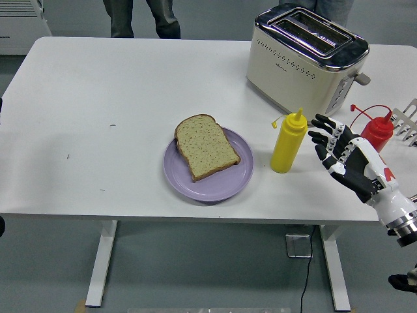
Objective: Pick up the cup,pour liquid into bread,place the cup on the desk
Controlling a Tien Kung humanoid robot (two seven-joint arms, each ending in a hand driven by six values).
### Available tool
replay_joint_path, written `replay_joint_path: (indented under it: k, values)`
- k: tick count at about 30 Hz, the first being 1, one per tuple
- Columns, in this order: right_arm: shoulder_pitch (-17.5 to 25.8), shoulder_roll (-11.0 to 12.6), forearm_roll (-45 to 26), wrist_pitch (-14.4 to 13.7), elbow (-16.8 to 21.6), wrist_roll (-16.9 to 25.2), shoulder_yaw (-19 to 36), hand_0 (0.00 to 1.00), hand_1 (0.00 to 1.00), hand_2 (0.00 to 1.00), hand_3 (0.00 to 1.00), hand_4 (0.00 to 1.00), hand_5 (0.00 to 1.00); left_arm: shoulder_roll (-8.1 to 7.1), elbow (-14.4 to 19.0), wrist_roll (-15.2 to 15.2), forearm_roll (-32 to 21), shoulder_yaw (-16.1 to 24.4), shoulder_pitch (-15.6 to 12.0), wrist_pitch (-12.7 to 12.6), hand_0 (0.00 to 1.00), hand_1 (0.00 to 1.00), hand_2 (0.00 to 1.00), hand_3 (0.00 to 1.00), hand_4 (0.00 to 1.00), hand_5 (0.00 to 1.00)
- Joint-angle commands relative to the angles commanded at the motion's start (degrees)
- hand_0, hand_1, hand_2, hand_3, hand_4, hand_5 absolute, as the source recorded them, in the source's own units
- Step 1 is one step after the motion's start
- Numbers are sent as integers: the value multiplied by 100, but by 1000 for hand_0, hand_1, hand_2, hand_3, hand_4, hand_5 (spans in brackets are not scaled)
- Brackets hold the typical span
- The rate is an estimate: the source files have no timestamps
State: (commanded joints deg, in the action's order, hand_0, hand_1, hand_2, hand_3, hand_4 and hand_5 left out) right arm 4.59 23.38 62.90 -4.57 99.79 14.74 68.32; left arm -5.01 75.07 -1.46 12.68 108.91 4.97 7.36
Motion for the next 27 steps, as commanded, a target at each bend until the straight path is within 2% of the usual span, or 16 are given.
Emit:
replay_joint_path:
  k: [16,27]
  values:
    - [-107,-56,-90,-89,-413,73,63,901,856,925,915,666,364,8,5,3,1,15,8,1,828,818,859,819,655,998]
    - [-411,-162,-41,-178,-789,112,-51,901,856,925,916,666,358,15,10,3,0,17,17,2,828,818,859,819,654,998]
